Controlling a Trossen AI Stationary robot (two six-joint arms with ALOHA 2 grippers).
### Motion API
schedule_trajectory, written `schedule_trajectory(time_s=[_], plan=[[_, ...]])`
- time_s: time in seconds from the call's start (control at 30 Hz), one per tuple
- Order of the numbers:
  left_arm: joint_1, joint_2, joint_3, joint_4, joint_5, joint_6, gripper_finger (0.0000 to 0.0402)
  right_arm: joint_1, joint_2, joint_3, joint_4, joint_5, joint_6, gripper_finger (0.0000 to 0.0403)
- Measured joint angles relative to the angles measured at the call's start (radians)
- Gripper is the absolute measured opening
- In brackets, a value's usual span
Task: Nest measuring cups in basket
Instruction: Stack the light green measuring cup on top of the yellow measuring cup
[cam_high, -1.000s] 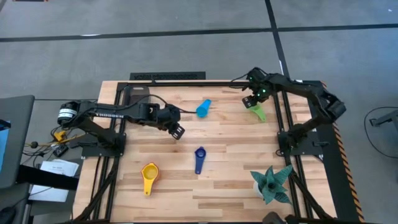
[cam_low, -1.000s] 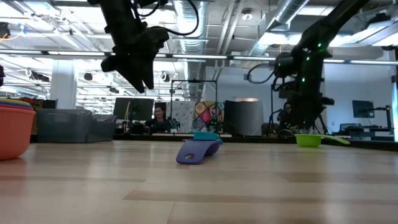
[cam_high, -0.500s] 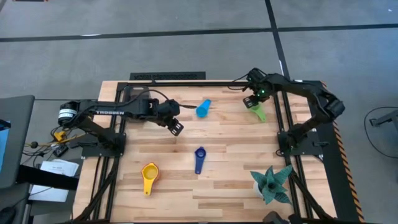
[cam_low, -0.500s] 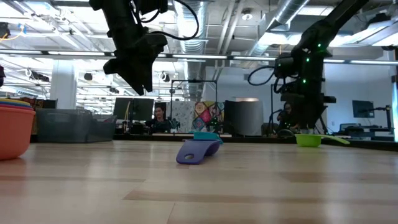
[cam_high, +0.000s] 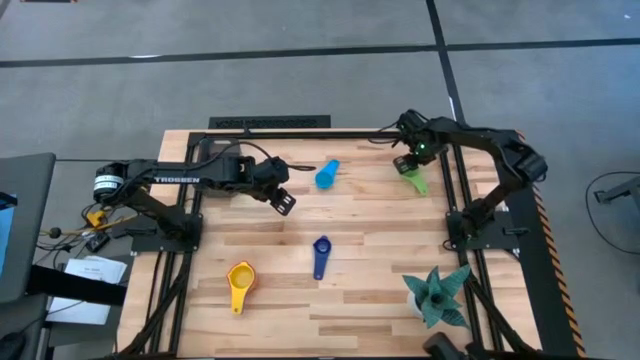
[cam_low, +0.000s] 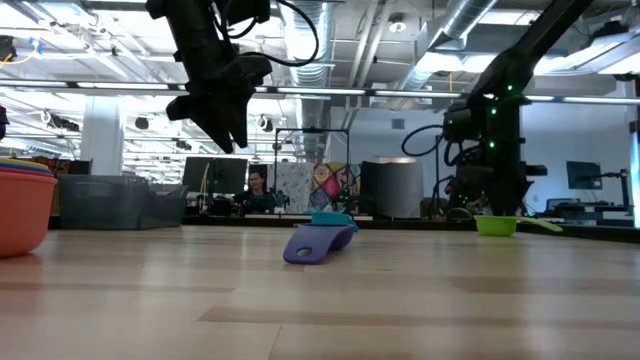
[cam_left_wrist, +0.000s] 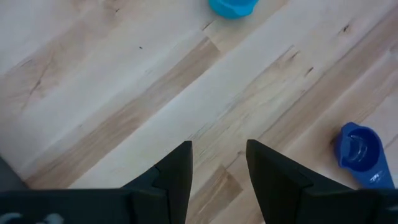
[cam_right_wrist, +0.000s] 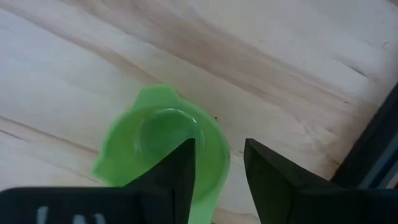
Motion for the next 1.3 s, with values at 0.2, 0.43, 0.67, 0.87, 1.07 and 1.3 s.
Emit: schedule_trajectory(time_s=[0.2, 0.43, 0.67, 0.87, 1.07, 1.3], plan=[[0.000, 0.000, 0.000, 0.005, -0.001, -0.057, 0.0139, 0.000, 0.055, 0.000, 0.013, 0.004, 0.013, 0.0090], [-0.023, 0.000, 0.000, 0.024, -0.003, -0.138, 0.0139, 0.037, -0.006, 0.000, 0.022, 0.020, 0.098, 0.0012], [-0.077, 0.000, 0.000, 0.034, -0.076, -0.224, 0.0139, 0.177, -0.165, 0.000, 0.096, 0.002, 0.262, 0.0039], [-0.142, 0.000, 0.000, 0.203, -0.172, -0.224, 0.0139, 0.381, -0.267, 0.000, 0.267, 0.005, 0.520, 0.0011], [-0.206, 0.000, 0.000, 0.362, -0.276, -0.069, 0.0139, 0.571, -0.297, 0.000, 0.436, 0.061, 0.777, 0.0031], [-0.259, 0.028, 0.000, 0.540, -0.355, 0.090, 0.0139, 0.699, -0.284, -0.001, 0.562, 0.162, 0.910, 0.0019]])
